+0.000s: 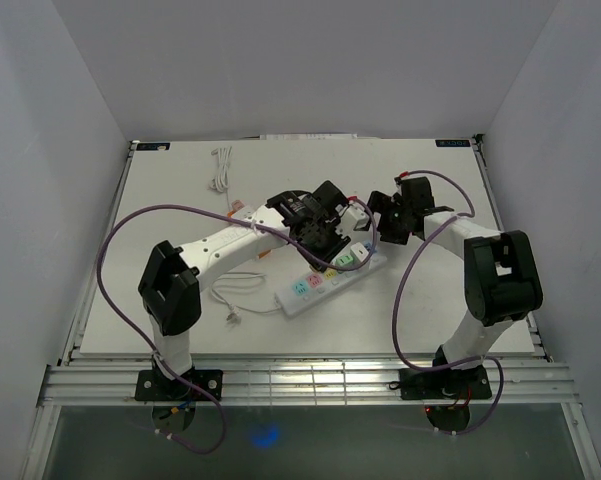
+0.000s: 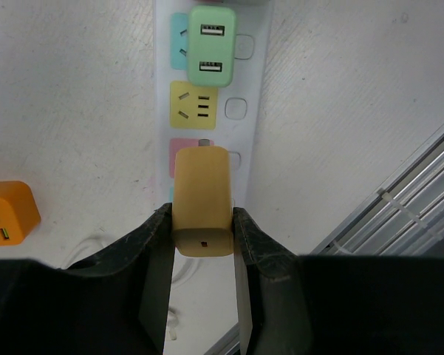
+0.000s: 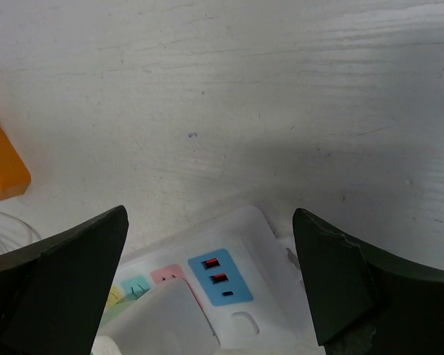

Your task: Insert the plug

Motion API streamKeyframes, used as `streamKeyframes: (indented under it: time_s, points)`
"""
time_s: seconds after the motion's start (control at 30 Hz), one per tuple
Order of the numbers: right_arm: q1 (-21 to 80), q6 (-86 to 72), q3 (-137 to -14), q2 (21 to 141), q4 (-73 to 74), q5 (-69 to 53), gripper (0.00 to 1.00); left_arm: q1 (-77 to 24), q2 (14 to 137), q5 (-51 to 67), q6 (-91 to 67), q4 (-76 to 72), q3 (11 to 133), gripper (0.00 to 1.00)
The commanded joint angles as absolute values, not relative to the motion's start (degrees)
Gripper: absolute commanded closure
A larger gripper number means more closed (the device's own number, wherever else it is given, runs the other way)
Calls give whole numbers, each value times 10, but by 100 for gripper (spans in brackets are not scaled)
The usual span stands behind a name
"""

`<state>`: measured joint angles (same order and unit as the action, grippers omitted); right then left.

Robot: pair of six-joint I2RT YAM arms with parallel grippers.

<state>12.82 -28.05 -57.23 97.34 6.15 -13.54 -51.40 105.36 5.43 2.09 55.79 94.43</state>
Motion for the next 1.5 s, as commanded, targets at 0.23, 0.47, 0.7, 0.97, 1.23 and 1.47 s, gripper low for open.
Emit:
streamKeyframes:
  time_s: [0.23,0.47,0.7,0.97,1.23,1.47]
  points:
    - [141,-263,-534,974,7,-252,1,-528,1068,40,52,585,968,100]
    - [152,-255,-499,950,-10,-287,0,-538,1078,40,57,595,969,100]
    - [156,-250,-492,938,-12,-281,1,-546,1068,34,70,599,954,100]
    - [155,-261,-487,940,-33,-282,1,-549,1045,11,86,590,921,100]
    - [155,-264,-487,940,-42,-281,1,-556,1038,9,129,581,896,100]
    - [155,-260,-486,938,-39,-280,1,-556,1060,14,131,615,949,100]
